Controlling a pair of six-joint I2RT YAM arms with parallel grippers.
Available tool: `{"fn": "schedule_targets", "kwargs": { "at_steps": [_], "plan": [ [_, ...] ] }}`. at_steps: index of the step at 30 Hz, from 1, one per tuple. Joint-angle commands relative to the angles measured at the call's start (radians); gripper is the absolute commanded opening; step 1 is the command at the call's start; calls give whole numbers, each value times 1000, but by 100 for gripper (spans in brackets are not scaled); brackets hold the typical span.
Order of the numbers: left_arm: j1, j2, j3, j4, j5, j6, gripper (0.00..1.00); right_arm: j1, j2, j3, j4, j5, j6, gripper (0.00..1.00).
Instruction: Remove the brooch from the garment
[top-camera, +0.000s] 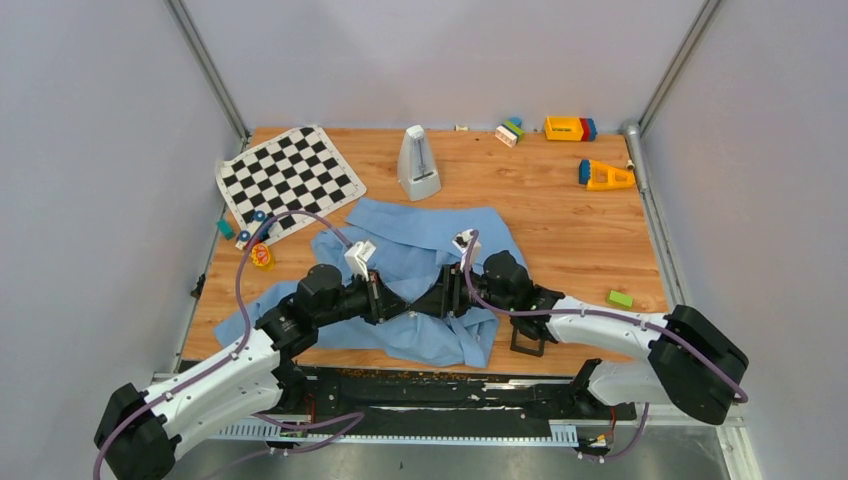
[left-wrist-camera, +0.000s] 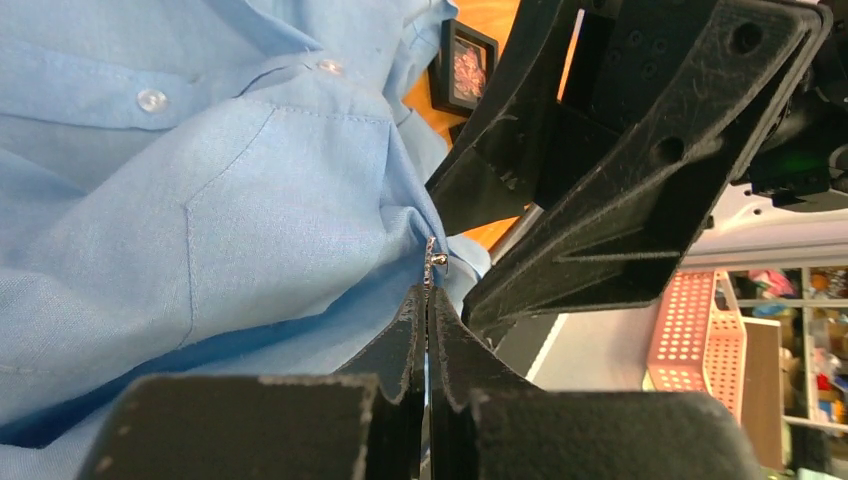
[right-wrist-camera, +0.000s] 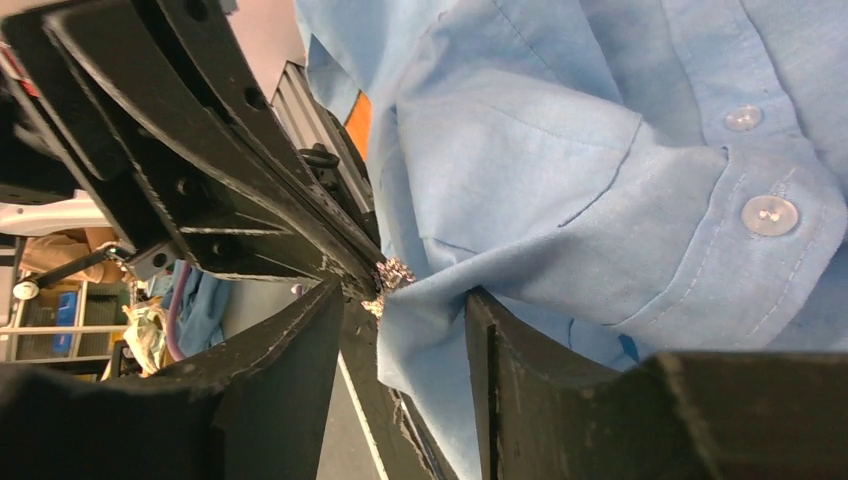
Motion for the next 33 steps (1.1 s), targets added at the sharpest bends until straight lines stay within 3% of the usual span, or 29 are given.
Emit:
{"fn": "schedule_targets", "kwargs": {
  "at_steps": [1, 7, 12, 19, 26, 33],
  "plan": [
    [2, -33, -19, 114, 55, -56, 0, 1, 0, -11, 139, -33, 45, 45],
    [5, -64, -14, 78, 40, -56, 0, -1, -10, -24, 163, -66, 53, 39],
    [6, -76, -33, 126, 49, -90, 0, -37, -32, -85, 213, -115, 74, 53],
    [7, -65, -49, 196, 82, -133, 0, -89, -25, -148, 328, -214, 109, 49],
    [7, -3, -56, 271, 130, -140, 0, -103, 22, -159, 456, -280, 178, 54],
    [6, -4, -64, 280, 119, -148, 0, -116, 62, -153, 496, -289, 219, 37]
  ]
}}
